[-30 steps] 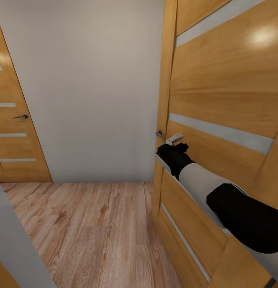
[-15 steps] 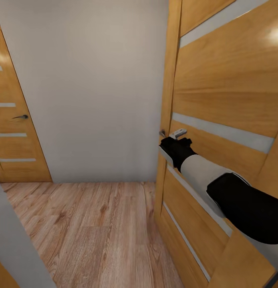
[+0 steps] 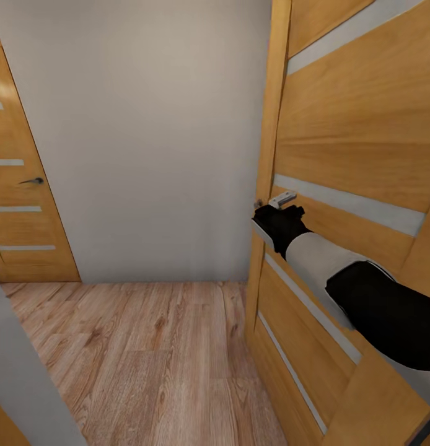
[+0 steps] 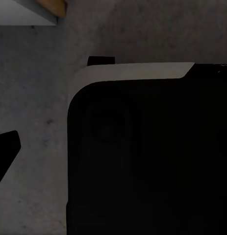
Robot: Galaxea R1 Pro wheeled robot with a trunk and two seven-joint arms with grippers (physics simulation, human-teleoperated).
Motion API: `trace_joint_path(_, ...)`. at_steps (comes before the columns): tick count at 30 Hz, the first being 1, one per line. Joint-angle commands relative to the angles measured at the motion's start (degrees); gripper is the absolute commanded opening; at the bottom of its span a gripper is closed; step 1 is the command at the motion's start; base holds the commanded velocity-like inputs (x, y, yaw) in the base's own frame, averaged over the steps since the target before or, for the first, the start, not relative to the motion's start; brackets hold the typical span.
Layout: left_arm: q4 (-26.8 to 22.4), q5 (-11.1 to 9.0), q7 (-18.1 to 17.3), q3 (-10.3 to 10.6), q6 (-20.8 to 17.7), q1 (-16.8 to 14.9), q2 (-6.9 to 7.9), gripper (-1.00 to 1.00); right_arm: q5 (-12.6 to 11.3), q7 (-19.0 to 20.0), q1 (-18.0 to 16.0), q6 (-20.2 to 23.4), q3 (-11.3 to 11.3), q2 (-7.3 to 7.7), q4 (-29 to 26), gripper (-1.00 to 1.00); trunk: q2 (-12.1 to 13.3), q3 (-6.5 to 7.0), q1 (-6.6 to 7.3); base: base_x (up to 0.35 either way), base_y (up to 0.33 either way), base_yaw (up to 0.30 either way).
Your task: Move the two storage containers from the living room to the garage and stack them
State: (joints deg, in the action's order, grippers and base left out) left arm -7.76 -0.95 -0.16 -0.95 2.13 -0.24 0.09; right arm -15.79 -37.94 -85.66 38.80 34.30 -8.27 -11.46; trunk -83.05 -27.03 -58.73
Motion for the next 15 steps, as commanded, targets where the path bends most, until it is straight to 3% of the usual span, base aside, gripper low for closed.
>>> trace_joint_path(1,0.02,-0.1,-0.02,-0.1,0.16,-0.02,-0.06,1.0,-0.55,-0.3,-0.04,0.32,0.45,-0.13,-0.06,1.0,-0.03,-0.06,0.0,0.0,0.0,0.0)
trace_joint_path(15,-0.06,-0.1,0.07,-0.02,0.15,-0.02,-0.51,1.0,-0.64,-0.21,-0.05,0.32,0.42,-0.34,-0.06,1.0,-0.03,-0.06,0.0,0.0,0.0,0.0)
